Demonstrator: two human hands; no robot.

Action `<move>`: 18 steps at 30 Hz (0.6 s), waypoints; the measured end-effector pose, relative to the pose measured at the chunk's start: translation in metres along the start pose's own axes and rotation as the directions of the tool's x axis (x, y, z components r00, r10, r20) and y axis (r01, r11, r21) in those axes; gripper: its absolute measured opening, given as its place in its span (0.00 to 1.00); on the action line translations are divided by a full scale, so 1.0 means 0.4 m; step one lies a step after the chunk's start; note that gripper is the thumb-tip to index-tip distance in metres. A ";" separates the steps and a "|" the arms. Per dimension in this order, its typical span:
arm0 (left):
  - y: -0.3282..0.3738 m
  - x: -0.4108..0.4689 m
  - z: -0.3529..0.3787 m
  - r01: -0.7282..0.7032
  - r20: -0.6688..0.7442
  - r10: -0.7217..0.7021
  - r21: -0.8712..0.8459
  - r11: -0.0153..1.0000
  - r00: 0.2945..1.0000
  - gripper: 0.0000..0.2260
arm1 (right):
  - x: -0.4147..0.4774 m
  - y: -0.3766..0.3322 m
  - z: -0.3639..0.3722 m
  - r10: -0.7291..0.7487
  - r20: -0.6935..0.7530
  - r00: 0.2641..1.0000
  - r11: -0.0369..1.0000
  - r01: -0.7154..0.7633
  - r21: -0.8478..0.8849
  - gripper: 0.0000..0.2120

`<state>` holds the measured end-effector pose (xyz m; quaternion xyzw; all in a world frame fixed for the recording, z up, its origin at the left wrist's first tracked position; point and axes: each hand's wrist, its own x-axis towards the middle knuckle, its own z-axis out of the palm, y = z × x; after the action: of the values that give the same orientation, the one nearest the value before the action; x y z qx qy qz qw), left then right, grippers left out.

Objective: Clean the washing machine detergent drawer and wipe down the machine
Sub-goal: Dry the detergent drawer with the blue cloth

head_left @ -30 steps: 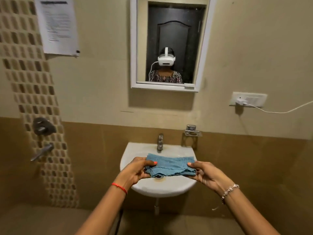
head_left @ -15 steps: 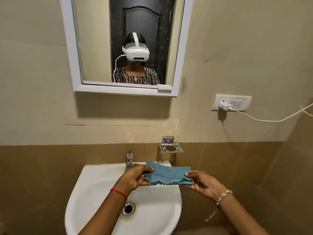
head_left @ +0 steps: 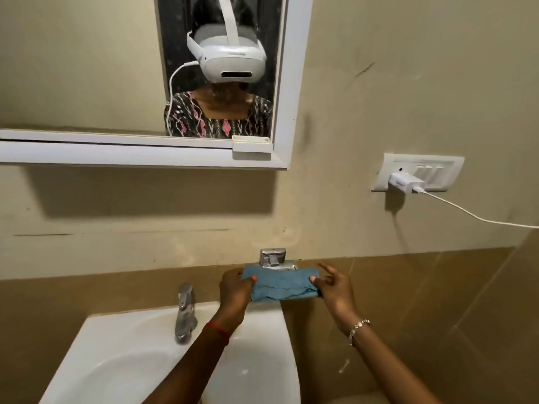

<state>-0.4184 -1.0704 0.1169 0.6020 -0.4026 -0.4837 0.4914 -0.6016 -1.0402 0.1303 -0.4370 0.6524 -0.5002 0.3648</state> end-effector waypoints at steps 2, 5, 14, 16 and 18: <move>0.008 0.023 0.018 -0.028 -0.055 0.030 0.022 0.999 0.998 0.12 | 0.040 -0.008 0.009 -0.075 0.031 0.997 0.996 0.077 -0.053 0.18; 0.011 0.057 0.042 -0.044 -0.134 0.055 0.087 0.995 0.989 0.11 | 0.093 -0.002 0.030 -0.153 0.081 0.985 0.970 0.166 -0.181 0.17; -0.034 0.079 0.071 -0.028 -0.216 0.093 0.288 0.957 0.972 0.13 | 0.146 0.087 0.051 -0.308 0.252 0.918 0.807 0.392 -0.441 0.14; -0.047 0.081 0.065 -0.138 -0.167 0.246 0.484 0.864 0.955 0.18 | 0.148 0.108 0.055 -0.413 0.277 0.868 0.729 0.497 -0.470 0.20; -0.059 0.072 0.059 -0.310 -0.042 0.442 0.652 0.692 0.896 0.24 | 0.154 0.129 0.064 -0.430 0.375 0.821 0.646 0.570 -0.508 0.37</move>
<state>-0.4352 -1.0982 0.0870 0.6796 -0.6054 -0.1476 0.3871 -0.6106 -1.1001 0.0717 -0.7455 0.5837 -0.2971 0.1238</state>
